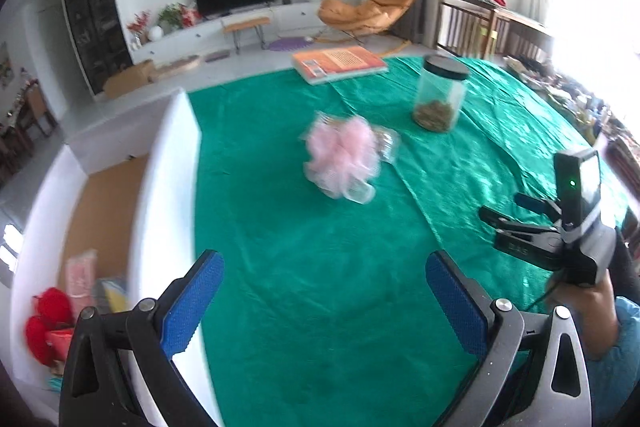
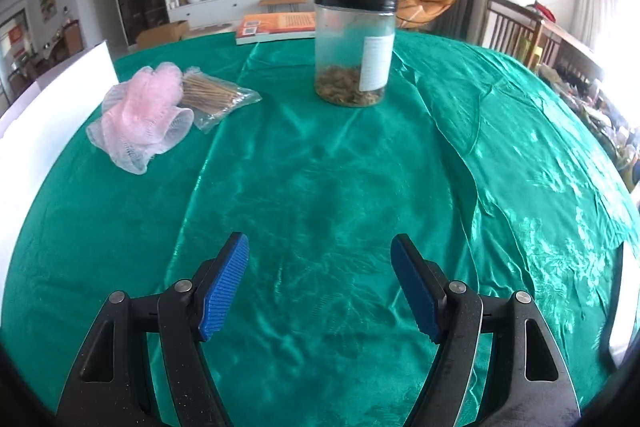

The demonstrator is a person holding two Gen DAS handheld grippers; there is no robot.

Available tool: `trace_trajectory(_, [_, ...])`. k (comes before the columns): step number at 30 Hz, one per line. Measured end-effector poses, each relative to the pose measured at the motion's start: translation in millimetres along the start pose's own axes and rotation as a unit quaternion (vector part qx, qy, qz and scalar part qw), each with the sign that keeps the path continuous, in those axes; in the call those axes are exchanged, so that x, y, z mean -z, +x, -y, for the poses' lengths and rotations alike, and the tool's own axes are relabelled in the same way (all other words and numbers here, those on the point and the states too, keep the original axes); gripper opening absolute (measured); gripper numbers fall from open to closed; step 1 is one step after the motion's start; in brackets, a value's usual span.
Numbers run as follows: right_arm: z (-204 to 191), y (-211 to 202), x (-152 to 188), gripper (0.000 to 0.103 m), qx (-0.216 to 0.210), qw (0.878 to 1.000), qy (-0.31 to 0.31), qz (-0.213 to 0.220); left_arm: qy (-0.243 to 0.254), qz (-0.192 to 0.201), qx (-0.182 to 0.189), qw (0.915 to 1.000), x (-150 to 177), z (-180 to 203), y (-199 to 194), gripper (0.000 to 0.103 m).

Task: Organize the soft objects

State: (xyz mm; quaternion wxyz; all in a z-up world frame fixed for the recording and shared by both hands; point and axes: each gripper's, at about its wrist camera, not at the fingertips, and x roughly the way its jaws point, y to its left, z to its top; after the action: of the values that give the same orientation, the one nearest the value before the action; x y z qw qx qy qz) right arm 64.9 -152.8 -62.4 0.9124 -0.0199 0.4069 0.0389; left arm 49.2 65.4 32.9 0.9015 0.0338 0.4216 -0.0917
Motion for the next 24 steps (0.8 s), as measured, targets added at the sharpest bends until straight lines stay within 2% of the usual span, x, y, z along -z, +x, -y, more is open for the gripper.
trace_trajectory(3, [5.9, 7.6, -1.1, 0.077, -0.012, 1.000, 0.017, -0.012, -0.001, -0.019, 0.021, 0.9996, -7.9, 21.1, 35.1, 0.100])
trace_trajectory(9, [-1.5, 22.3, -1.1, 0.079, -0.006, 0.999, 0.017, -0.032, 0.004, 0.016, -0.014, 0.9998, -58.1, 19.7, 102.6, 0.100])
trace_trajectory(10, [-3.8, 23.9, -1.4, 0.080, -0.002, 0.999, 0.012, -0.033, 0.002, 0.013, -0.020, 0.9997, -62.7, 13.5, 116.9, 0.100])
trace_trajectory(14, [-9.7, 28.7, 0.0, 0.086, 0.006, 0.999, -0.002, -0.032, 0.005, -0.040, -0.035, 0.9986, -77.8, 11.0, 180.3, 0.100])
trace_trajectory(16, [-9.4, 29.2, 0.1, 0.086, 0.004, 0.999, 0.000, -0.033, 0.008, -0.040, -0.042, 0.9983, -81.4, 9.9, 193.5, 0.099])
trace_trajectory(17, [-10.0, 29.4, 0.3, 0.087, 0.005, 0.999, -0.002, -0.033, 0.004, -0.033, -0.033, 0.9989, -82.9, 7.1, 195.2, 0.094])
trace_trajectory(19, [-10.0, 30.0, 0.3, 0.088, 0.004, 0.999, -0.001, -0.034, -0.018, -0.035, -0.009, 0.9992, -83.5, -4.3, 195.5, 0.045])
trace_trajectory(21, [-10.5, 30.8, -0.6, 0.090, 0.003, 0.999, -0.001, -0.035, -0.040, -0.045, 0.001, 0.9982, -80.7, -16.4, 190.4, 0.042])
trace_trajectory(24, [-11.4, 31.3, -1.2, 0.091, 0.005, 0.999, 0.001, -0.036, -0.049, -0.043, -0.007, 0.9978, -67.9, -29.2, 162.5, 0.041])
